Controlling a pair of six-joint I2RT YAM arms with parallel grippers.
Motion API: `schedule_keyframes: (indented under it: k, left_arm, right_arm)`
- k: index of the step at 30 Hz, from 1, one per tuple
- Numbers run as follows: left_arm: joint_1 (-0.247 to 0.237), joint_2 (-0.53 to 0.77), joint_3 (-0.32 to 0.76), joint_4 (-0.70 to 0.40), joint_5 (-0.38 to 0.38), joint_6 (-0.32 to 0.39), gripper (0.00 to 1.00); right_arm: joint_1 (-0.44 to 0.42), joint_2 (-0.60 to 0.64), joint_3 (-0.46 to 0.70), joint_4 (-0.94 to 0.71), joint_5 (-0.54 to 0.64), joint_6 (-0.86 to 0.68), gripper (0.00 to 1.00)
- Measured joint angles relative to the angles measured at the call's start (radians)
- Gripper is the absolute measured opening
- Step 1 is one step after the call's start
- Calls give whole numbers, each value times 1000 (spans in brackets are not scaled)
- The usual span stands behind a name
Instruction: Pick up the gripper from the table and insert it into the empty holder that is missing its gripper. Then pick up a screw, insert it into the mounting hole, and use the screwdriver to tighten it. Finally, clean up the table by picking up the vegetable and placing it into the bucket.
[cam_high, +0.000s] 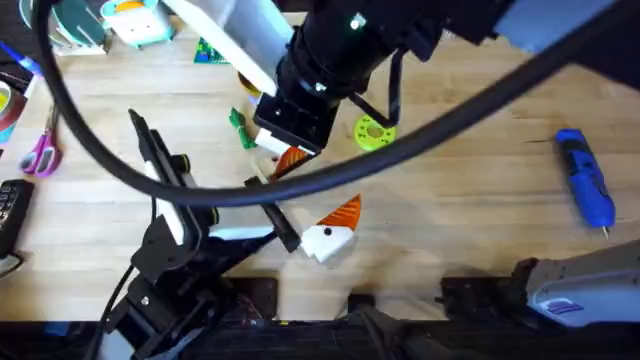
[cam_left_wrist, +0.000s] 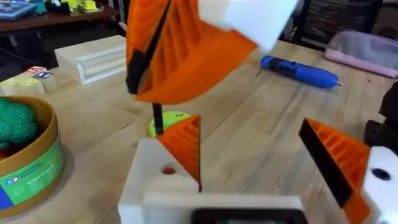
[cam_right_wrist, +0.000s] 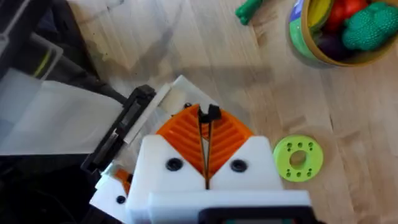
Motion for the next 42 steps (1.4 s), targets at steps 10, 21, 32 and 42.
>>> schedule_keyframes:
  k: [10,21,32,42]
  left_arm:
    - [0,0,0,0,0,0,994]
    - [0,1,0,0,0,-5,993]
    - [0,1,0,0,3,0,993]
    - [0,1,0,-1,3,-1,993]
  right_arm:
    - [2,2,0,-2,0,11,7]
    - [23,43,2,-15,0,30,7]
    - [34,43,2,-23,-3,39,7]
    - [35,43,-9,-18,-3,46,7]
